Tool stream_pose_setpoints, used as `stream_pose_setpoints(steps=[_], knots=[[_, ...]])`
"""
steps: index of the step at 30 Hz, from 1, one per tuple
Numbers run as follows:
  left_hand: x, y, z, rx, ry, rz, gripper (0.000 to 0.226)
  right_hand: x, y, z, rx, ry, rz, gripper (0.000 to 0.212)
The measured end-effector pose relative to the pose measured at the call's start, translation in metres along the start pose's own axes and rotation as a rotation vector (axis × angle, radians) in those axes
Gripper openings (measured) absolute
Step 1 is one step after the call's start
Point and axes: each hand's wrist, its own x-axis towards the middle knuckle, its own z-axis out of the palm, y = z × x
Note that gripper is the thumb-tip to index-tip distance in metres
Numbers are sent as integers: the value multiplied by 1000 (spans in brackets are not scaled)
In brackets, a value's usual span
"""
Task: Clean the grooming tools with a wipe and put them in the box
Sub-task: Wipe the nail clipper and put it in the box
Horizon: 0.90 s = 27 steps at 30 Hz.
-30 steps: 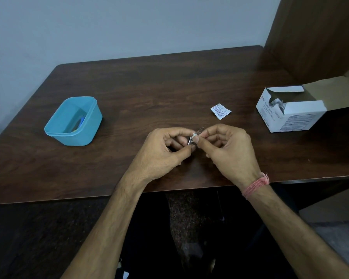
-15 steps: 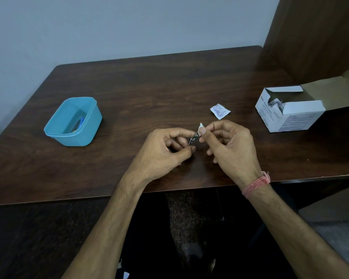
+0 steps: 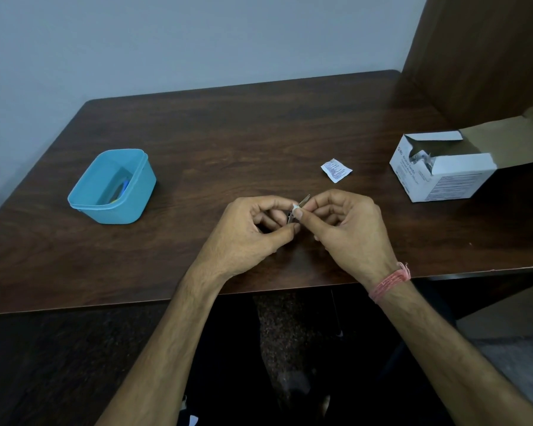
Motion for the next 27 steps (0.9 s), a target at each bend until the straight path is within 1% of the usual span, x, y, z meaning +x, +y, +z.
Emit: stream_pose_setpoints(steps=[9, 15, 19, 21, 23, 27], knots=[[0, -1, 1, 0, -1, -27, 24, 1, 1, 0, 62, 69, 35, 12], [-2, 0, 1, -7, 41, -29, 26, 1, 1, -2, 125, 87, 40, 14], [-2, 4, 3, -11, 56, -28, 13, 1, 3, -4, 152, 50, 9, 10], [-2, 4, 3, -14, 66, -25, 10, 1, 5, -4, 157, 22, 1, 9], [-2, 4, 3, -23, 78, -26, 11, 2, 6, -4, 166, 3, 0, 8], [-2, 7, 3, -53, 93, -31, 24, 3, 8, -5, 166, 0, -5, 7]])
